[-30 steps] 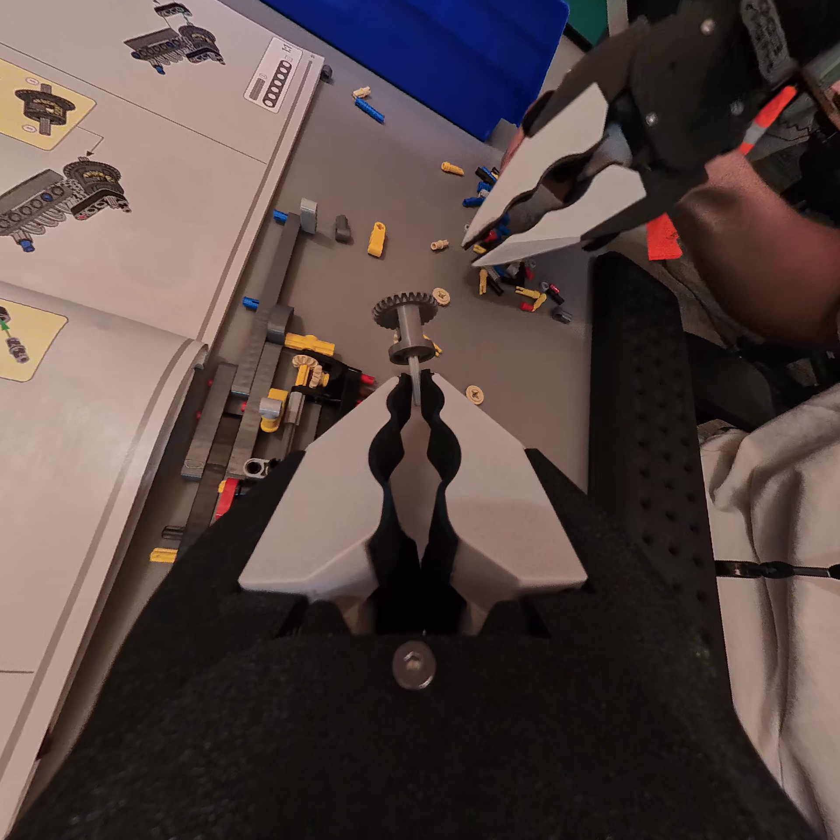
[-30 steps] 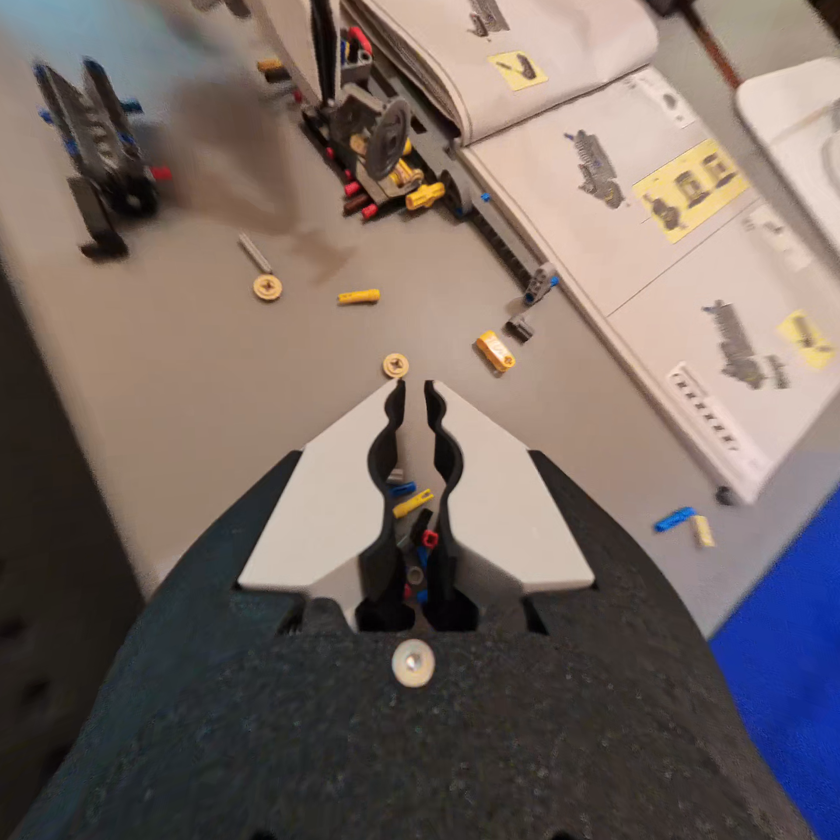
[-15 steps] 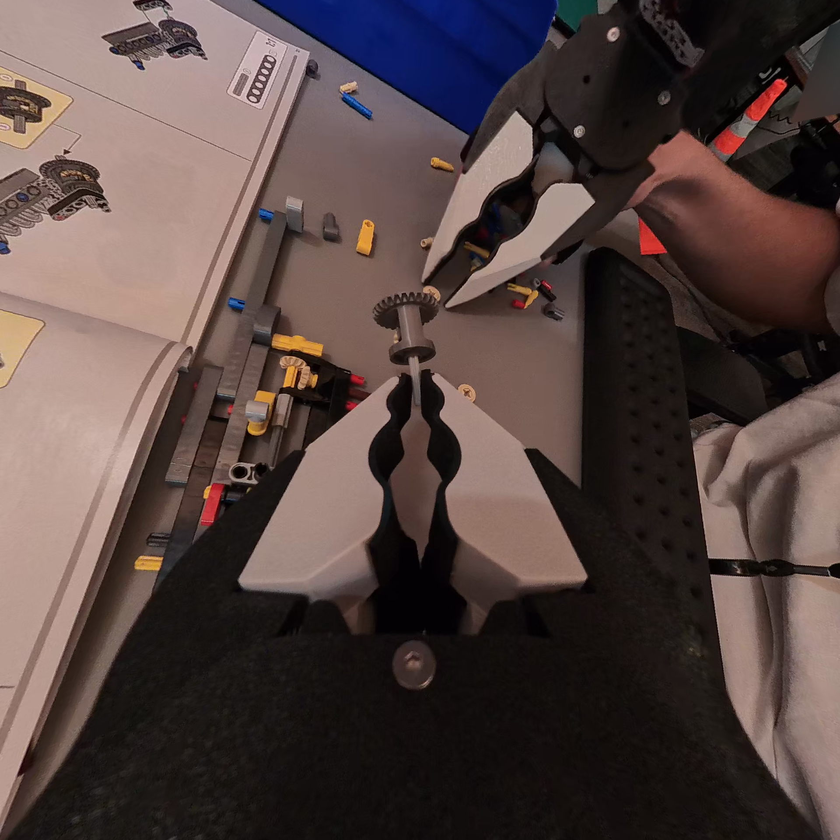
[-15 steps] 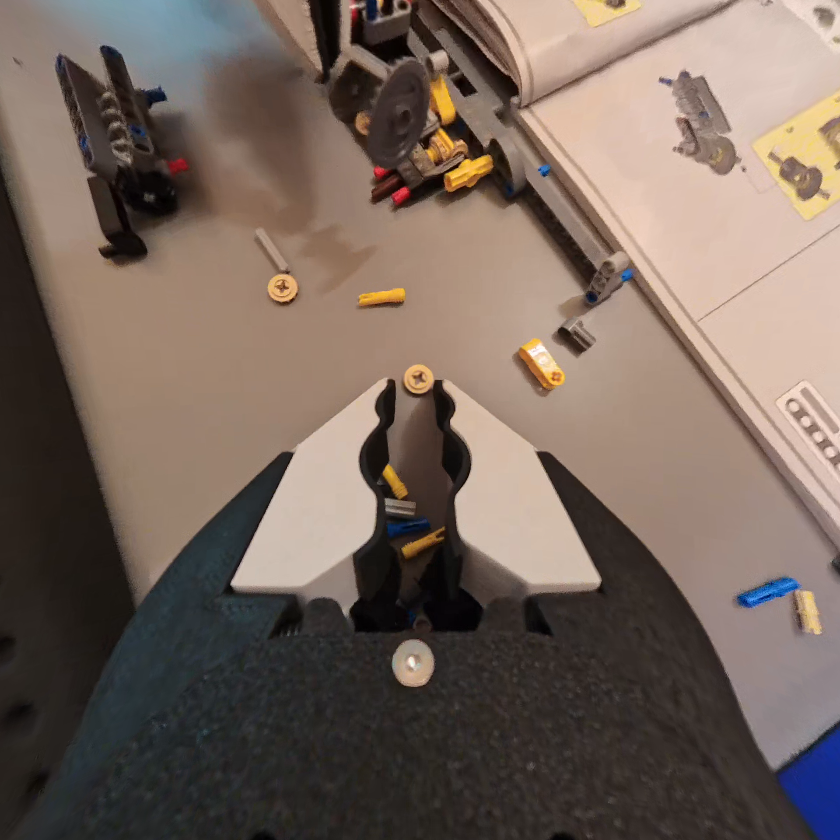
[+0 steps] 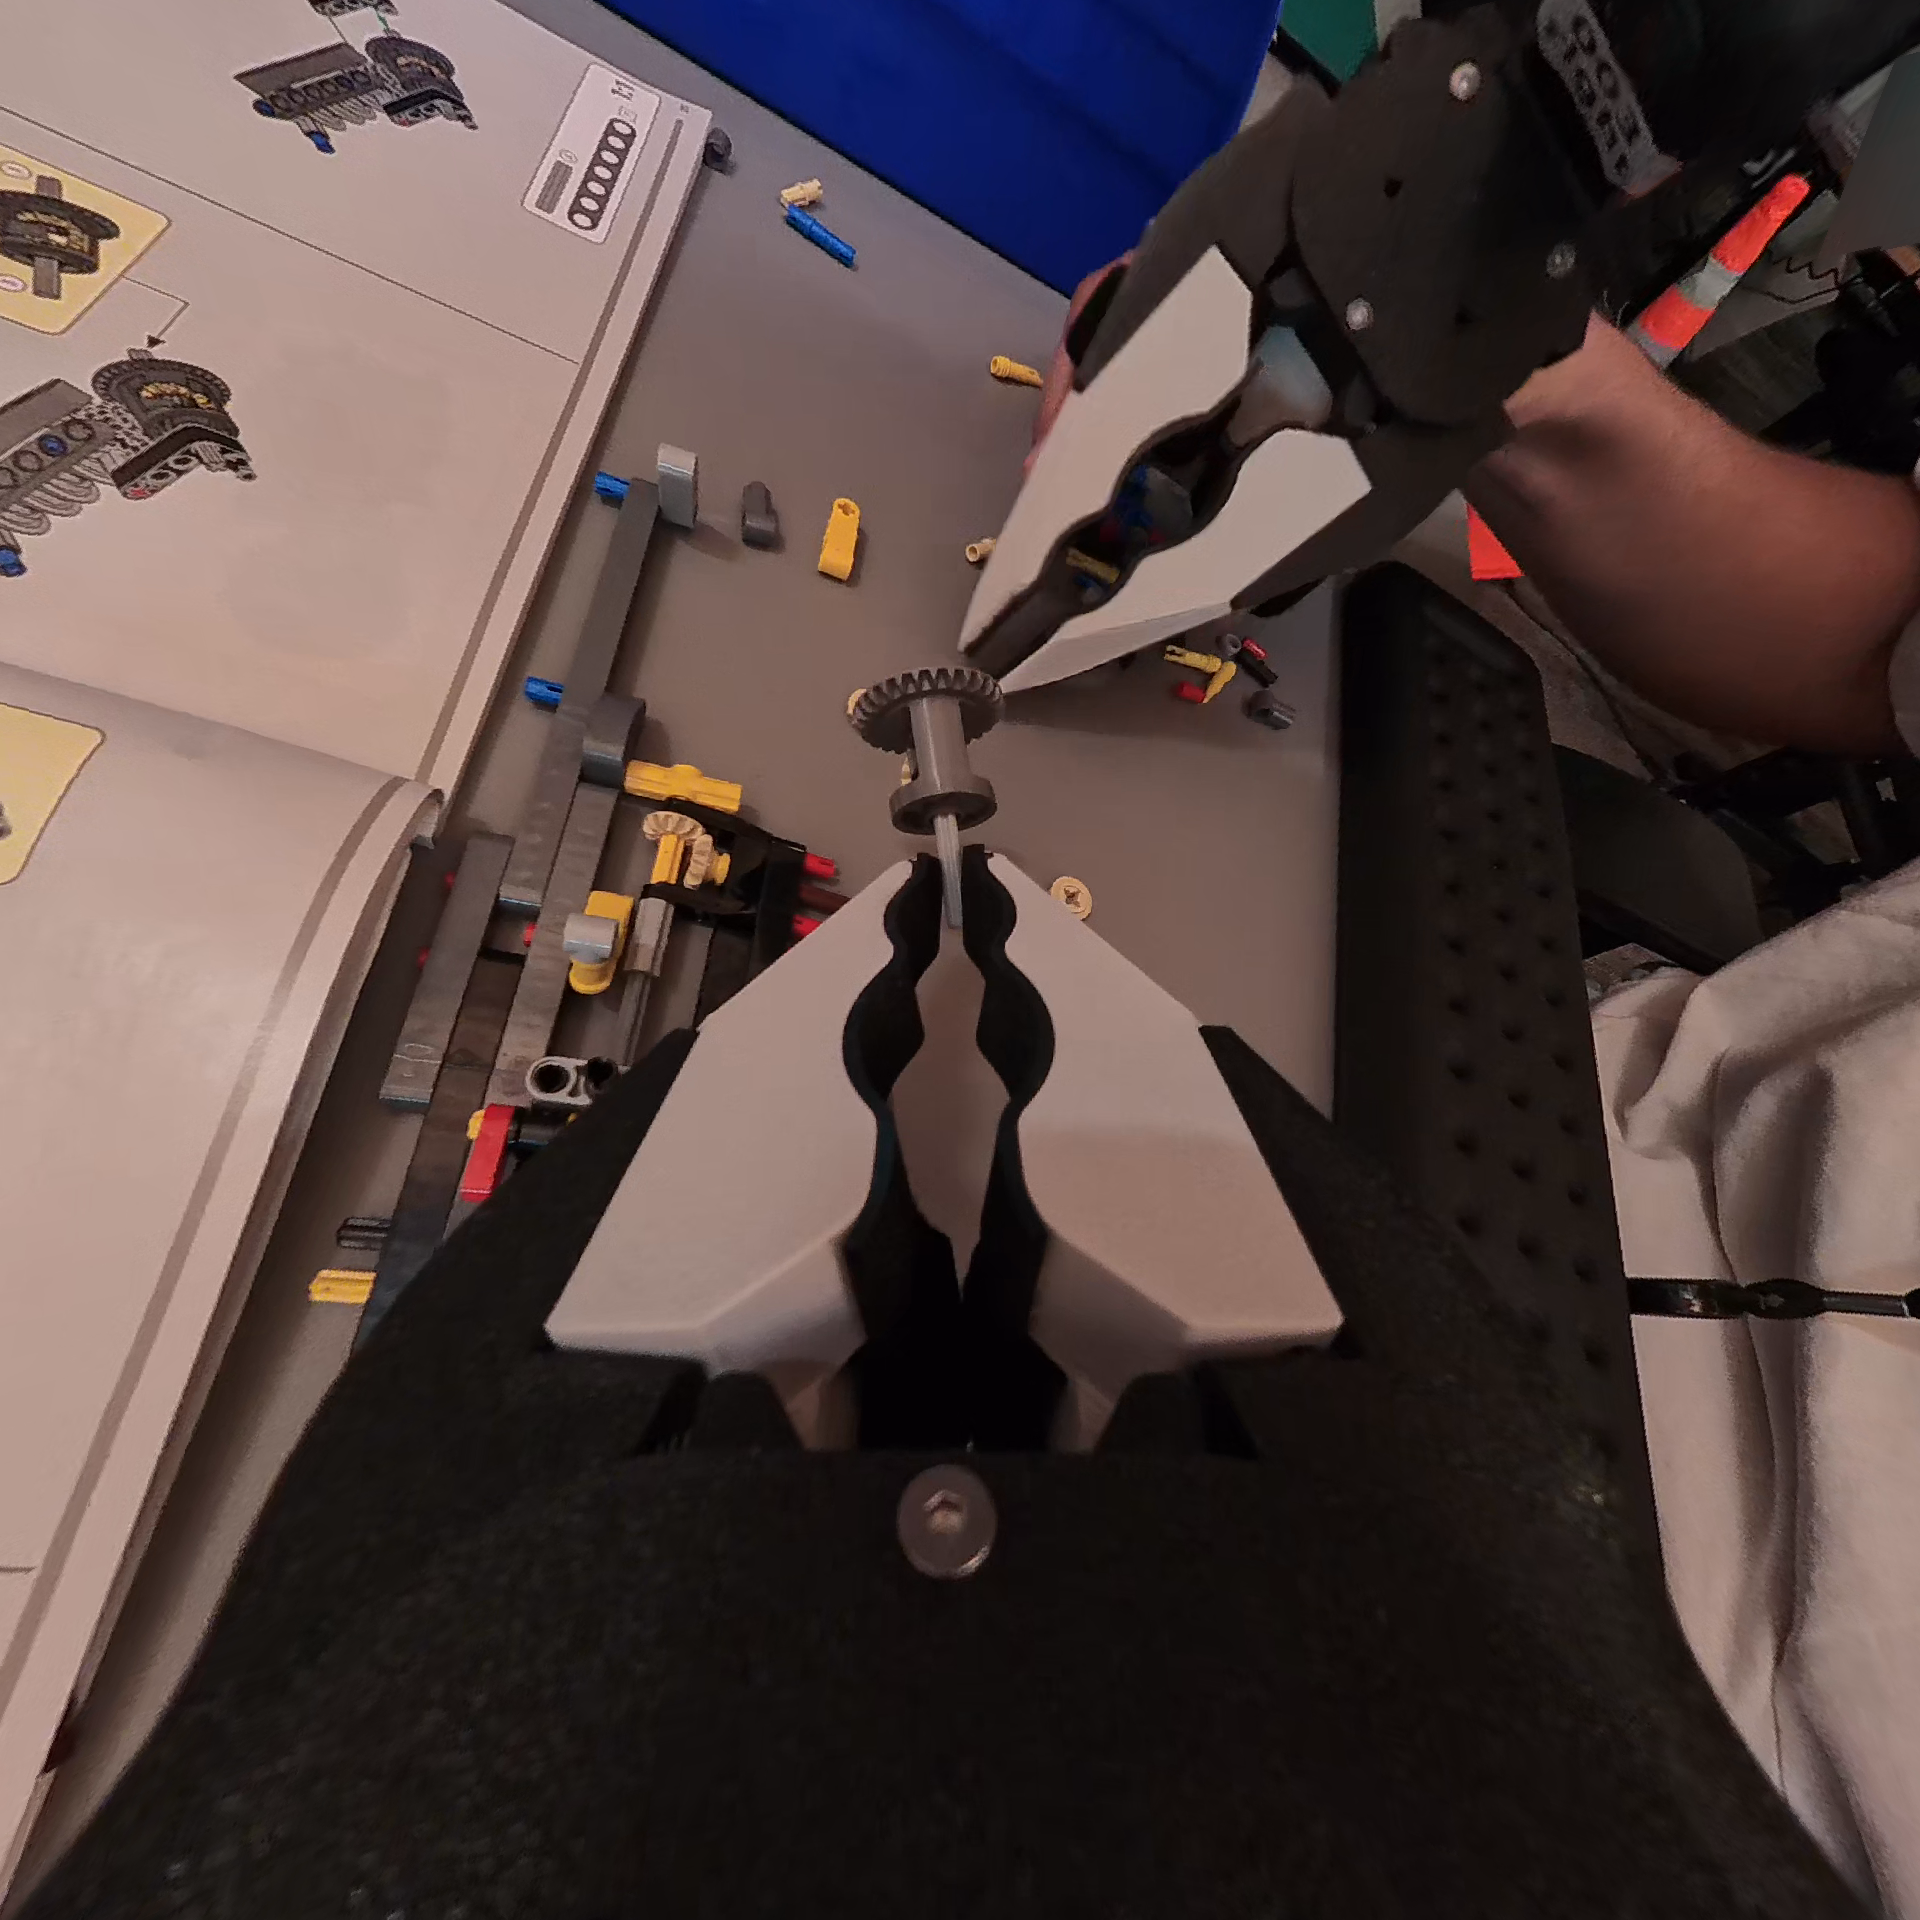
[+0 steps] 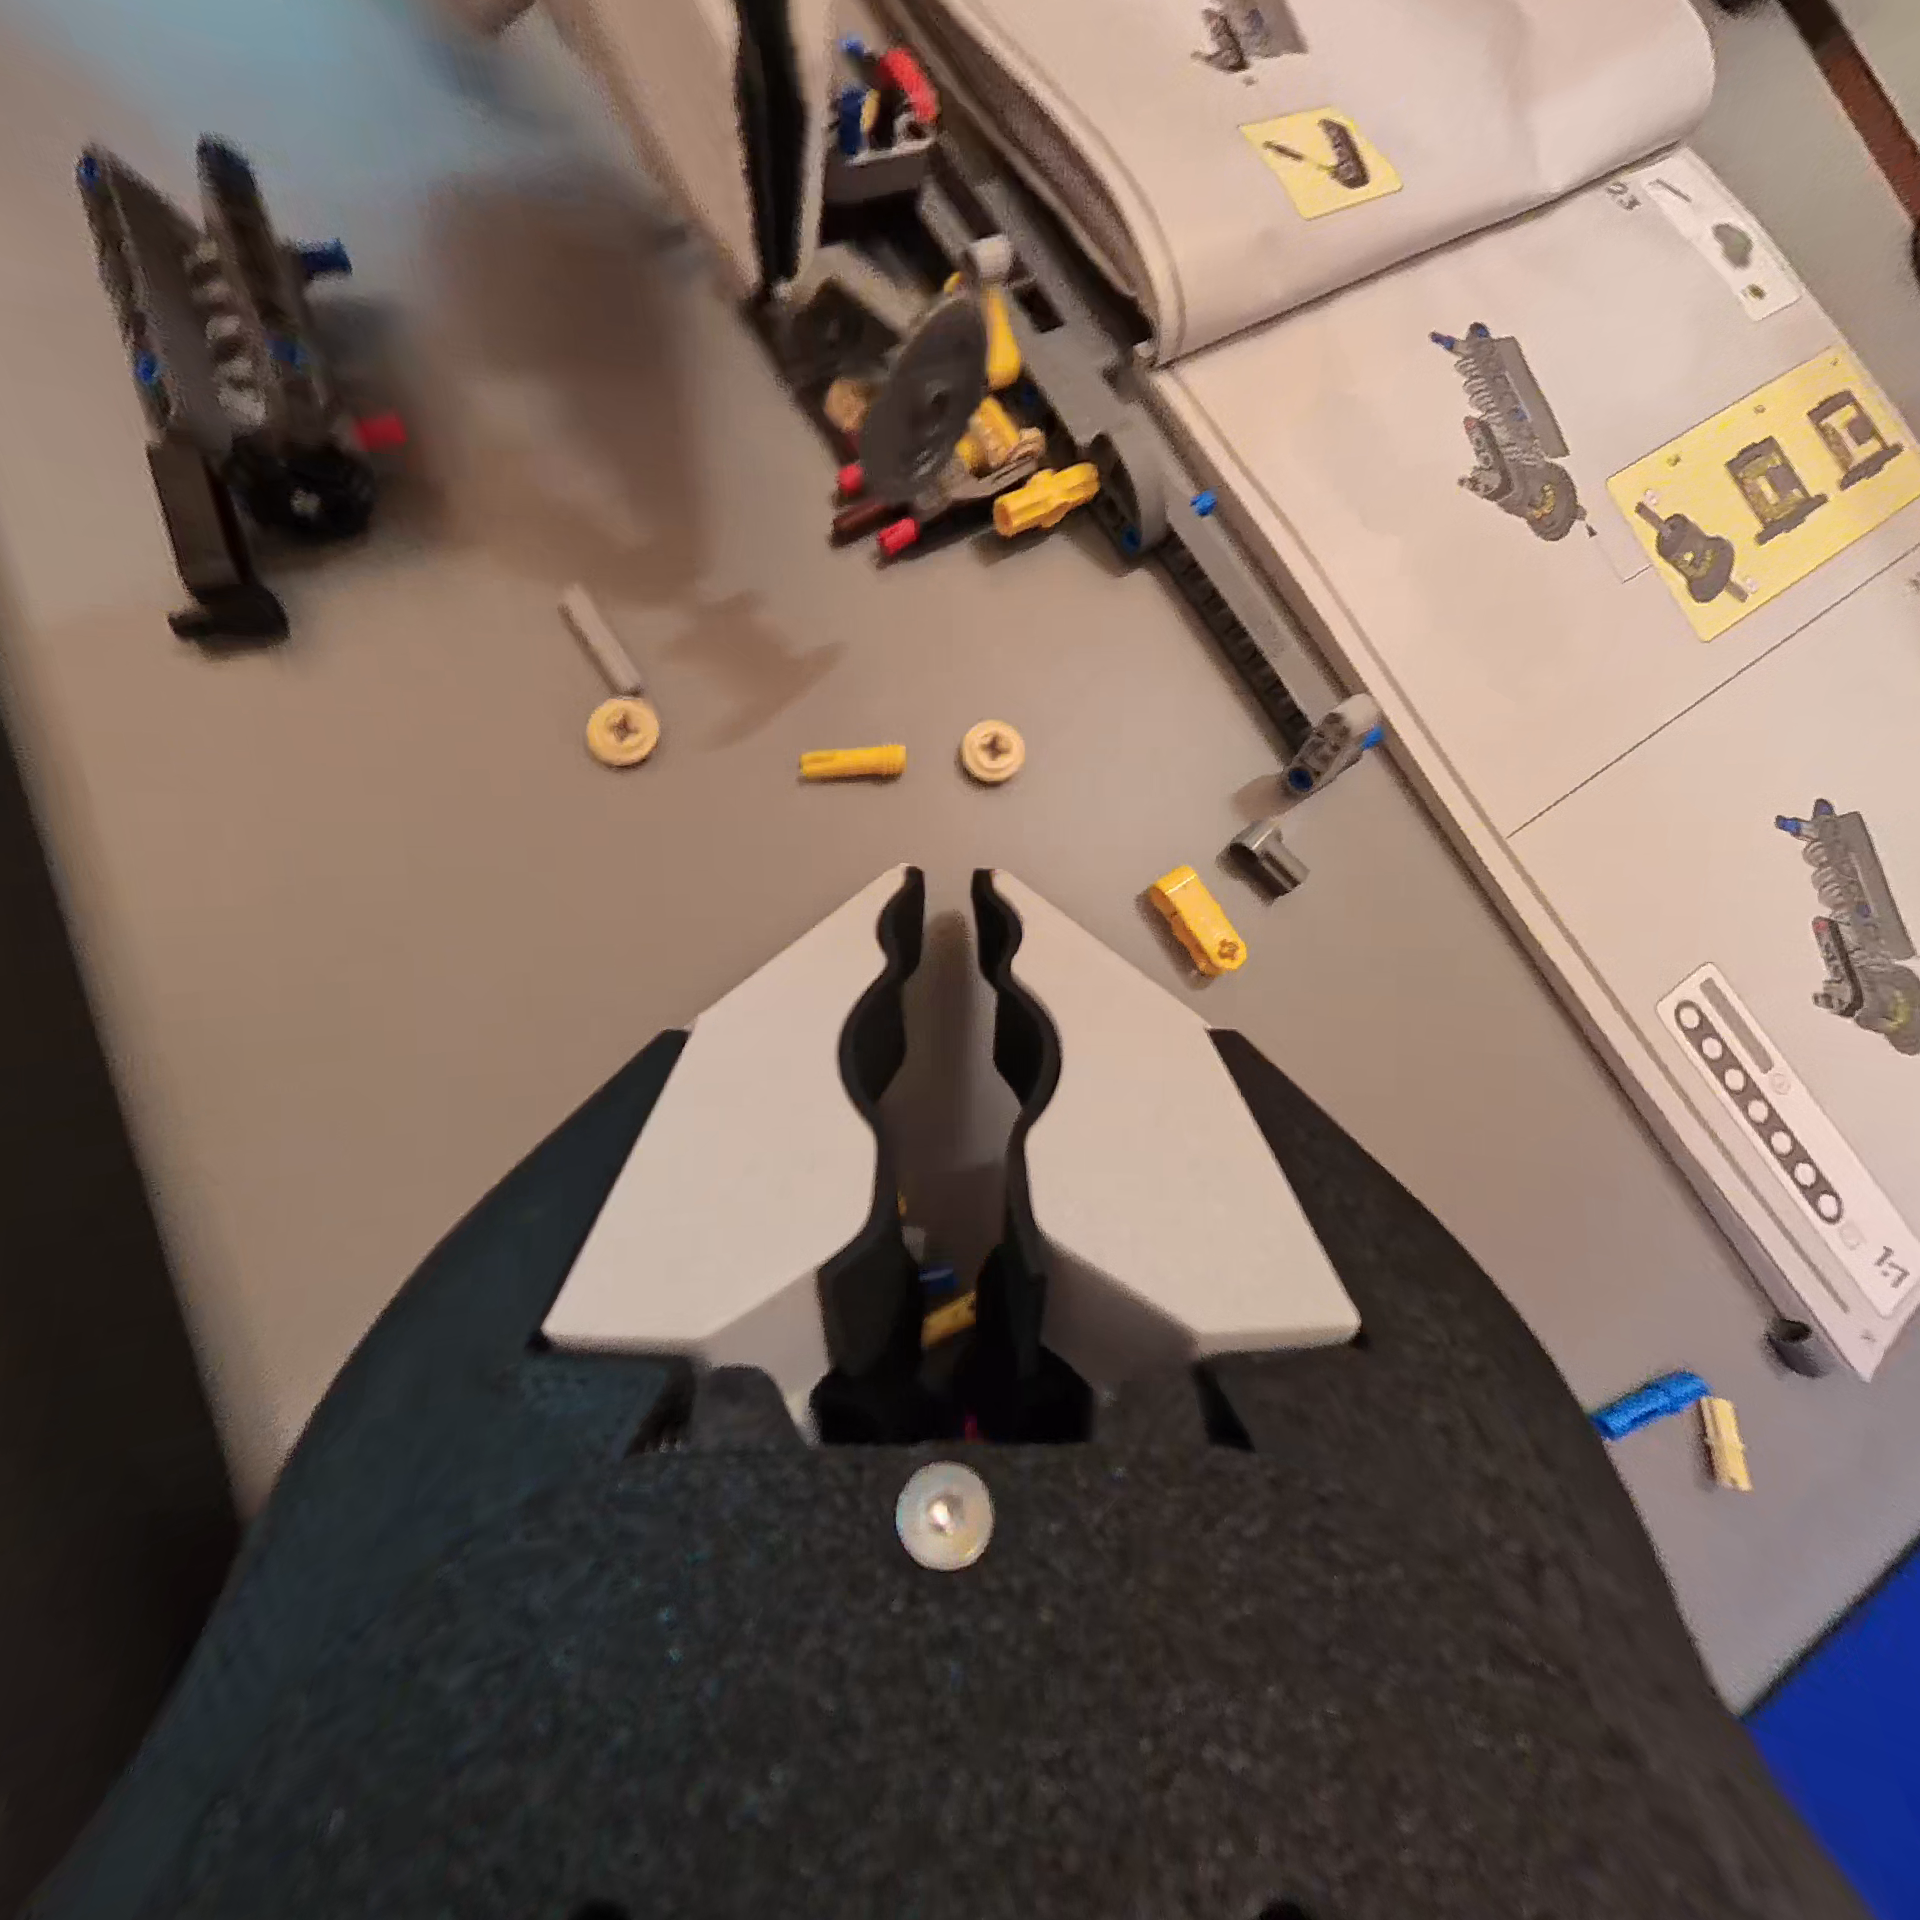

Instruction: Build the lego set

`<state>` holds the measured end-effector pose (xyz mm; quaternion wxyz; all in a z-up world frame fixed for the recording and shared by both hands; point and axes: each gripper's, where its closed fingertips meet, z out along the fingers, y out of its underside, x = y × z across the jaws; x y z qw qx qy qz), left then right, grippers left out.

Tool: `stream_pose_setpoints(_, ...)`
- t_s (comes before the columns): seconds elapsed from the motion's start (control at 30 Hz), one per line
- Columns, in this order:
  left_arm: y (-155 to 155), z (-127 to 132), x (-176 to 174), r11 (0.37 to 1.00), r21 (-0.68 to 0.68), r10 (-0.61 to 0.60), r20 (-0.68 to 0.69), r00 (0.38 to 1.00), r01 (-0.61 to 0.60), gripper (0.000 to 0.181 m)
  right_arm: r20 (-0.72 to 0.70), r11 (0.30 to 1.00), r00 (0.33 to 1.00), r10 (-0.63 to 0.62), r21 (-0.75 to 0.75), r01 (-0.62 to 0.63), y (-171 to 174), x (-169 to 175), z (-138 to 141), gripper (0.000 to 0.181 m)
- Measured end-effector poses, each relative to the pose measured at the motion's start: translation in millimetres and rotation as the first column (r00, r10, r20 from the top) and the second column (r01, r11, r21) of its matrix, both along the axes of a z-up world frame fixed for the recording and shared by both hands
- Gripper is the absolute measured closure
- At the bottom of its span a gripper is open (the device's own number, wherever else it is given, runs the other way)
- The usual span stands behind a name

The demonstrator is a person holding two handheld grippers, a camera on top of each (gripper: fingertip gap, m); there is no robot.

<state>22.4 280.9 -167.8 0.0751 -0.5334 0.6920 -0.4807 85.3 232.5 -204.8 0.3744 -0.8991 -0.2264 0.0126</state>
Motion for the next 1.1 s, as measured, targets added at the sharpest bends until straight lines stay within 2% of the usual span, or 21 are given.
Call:
stream_pose_setpoints(0.17,2.0,0.6,0.3,1.0,0.0,0.006,0.002,1.0,-0.006,0.178,-0.221,0.998,0.973,-0.065,-0.027,0.061,25.3,1.3,0.5,0.165)
stream_pose_setpoints(0.23,2.5,1.2,0.1,1.0,-0.001,0.008,0.003,1.0,-0.008,0.178,-0.253,0.997,0.964,-0.081,-0.041,0.073,29.7,3.3,-2.7,0.164)
stream_pose_setpoints(0.33,3.1,1.8,-0.1,1.0,-0.002,0.007,0.005,1.0,-0.007,0.178,-0.237,0.998,0.97,-0.059,-0.035,0.052,31.7,0.9,-3.2,0.164)
stream_pose_setpoints(0.57,2.7,-0.3,-0.6,1.0,-0.003,0.001,-0.002,1.0,-0.001,0.178,-0.099,0.999,0.995,-0.006,-0.046,0.002,30.9,-2.7,-8.4,0.169)
stream_pose_setpoints(0.73,3.8,1.6,-0.6,1.0,-0.004,0.005,0.004,1.0,-0.005,0.178,-0.103,0.999,0.995,0.01,-0.037,-0.013,31.6,-3.0,-8.4,0.177)
stream_pose_setpoints(0.93,5.1,1.0,-0.4,1.0,-0.003,0.009,0.003,1.0,-0.009,0.178,-0.104,0.999,0.994,0.022,-0.024,-0.024,32.3,-5.9,-6.7,0.177)
stream_pose_setpoints(1.1,8.0,-0.1,1.2,1.0,0.001,0.026,0.003,1.0,-0.026,0.178,-0.19,0.998,0.98,-0.057,-0.006,0.057,36.0,-8.6,9.8,0.178)
